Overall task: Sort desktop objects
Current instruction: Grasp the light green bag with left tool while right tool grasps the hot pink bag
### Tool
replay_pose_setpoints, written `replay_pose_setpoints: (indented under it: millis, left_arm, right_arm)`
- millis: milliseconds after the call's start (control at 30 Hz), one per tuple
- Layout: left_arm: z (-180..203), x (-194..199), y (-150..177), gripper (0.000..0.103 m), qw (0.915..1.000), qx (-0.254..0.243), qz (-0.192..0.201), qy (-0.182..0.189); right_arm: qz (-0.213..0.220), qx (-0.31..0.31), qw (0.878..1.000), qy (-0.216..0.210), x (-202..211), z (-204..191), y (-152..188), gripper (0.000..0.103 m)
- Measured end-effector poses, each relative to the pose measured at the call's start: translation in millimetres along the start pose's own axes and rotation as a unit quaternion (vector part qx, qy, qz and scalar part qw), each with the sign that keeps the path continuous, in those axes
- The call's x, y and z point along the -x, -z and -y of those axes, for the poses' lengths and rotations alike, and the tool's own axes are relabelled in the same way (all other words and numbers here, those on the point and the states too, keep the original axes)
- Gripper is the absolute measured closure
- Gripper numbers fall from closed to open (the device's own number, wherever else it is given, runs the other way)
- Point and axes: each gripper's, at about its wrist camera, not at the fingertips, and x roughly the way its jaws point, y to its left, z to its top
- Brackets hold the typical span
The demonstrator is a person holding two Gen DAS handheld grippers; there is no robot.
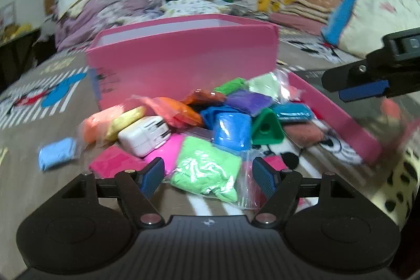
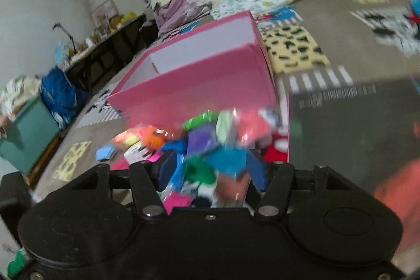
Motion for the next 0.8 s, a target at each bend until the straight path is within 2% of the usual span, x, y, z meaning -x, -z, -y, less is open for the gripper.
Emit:
replay_pose_setpoints:
  millis: [100, 133, 167, 333, 433, 567, 633, 700, 800]
  left_arm:
    - [0.6, -5.5, 1.2, 0.03, 1.0, 0.0, -0.004, 0.006]
    - [-1.0, -6.3, 0.7, 0.033, 0.9999, 0.007, -0.004, 0.008]
    - [-3.7, -6.3, 0.1, 0.044, 0.9998, 0.016, -0.005, 0.009]
    - [-20.5, 1.0, 0.7, 0.05, 0.9978, 0.06, -0.018, 0.02]
    - [-32.6, 13.8, 3.1, 0.05, 0.9966, 0.079, -0.023, 0.0]
    - [-52.8, 26.1, 7.1, 0.046, 0.9933, 0.113, -0.024, -0.007]
    - [-55.6, 22.4, 9.6, 0.039, 0.9928, 0.112, -0.035, -0.025]
    - [-52.4, 19.4, 9.8, 0.038, 0.9935, 0.098, -0.039, -0.042]
    - [-47.4, 21.2, 8.2, 0.038, 0.9949, 0.09, -0.031, -0.033]
  right_arm:
    - [0.007, -0.027, 1.0, -0.014, 4.8, 2.2, 25.1, 0.044]
    - [0.006, -0.037, 0.999, -0.017, 5.0, 4.0, 32.4, 0.044]
    - [0.003, -0.045, 0.999, -0.02, 4.3, 5.8, 39.7, 0.044]
    - [-0.003, -0.021, 0.999, -0.024, -1.4, -2.2, 58.9, 0.044]
    - [0.0, 0.017, 1.0, -0.02, -5.5, -15.7, 65.1, 0.044]
    - [0.0, 0.112, 0.994, 0.008, -17.1, -45.0, 74.1, 0.044]
    - [0.001, 0.14, 0.99, 0.021, -23.6, -54.5, 75.8, 0.043]
    - [0.0, 0.155, 0.987, 0.034, -33.2, -63.3, 76.2, 0.039]
    - [-0.003, 0.171, 0.983, 0.065, -51.7, -73.3, 76.6, 0.039]
